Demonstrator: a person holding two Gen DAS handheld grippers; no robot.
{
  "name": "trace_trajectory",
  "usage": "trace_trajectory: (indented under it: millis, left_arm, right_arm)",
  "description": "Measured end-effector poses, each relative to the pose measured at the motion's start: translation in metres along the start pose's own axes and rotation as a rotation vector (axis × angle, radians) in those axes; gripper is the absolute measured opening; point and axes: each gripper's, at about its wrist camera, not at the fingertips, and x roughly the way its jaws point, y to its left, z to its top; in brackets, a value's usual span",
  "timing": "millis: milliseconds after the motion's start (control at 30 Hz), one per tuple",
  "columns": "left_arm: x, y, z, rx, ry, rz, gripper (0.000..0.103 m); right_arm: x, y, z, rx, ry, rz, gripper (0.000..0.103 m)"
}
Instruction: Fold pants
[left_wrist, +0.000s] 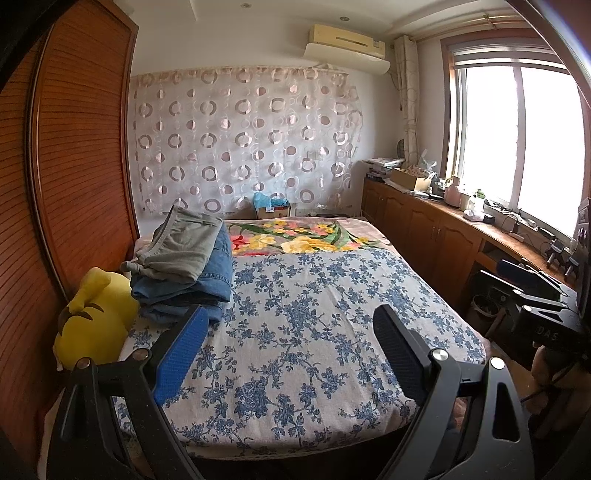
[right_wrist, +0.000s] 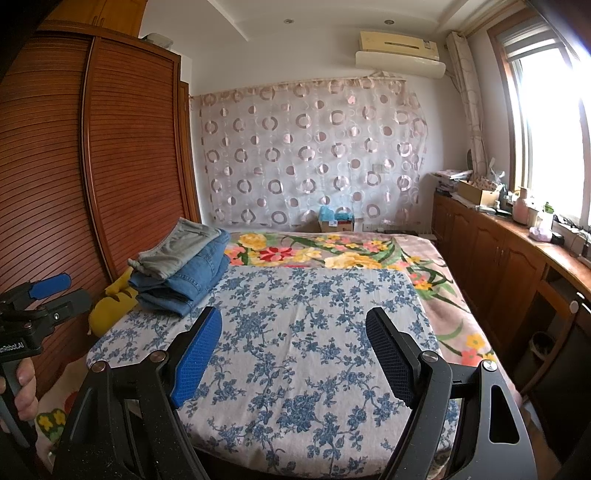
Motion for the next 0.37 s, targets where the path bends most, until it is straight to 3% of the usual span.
trace_trajectory:
  millis: [367]
  left_arm:
    - [0.0006,-0.0007,0.0002,-0.002,0.001,0.000,0.091]
  right_arm:
    - [-0.0003,0.0001,-0.0008,-0.001,0.000,-0.002,0.082]
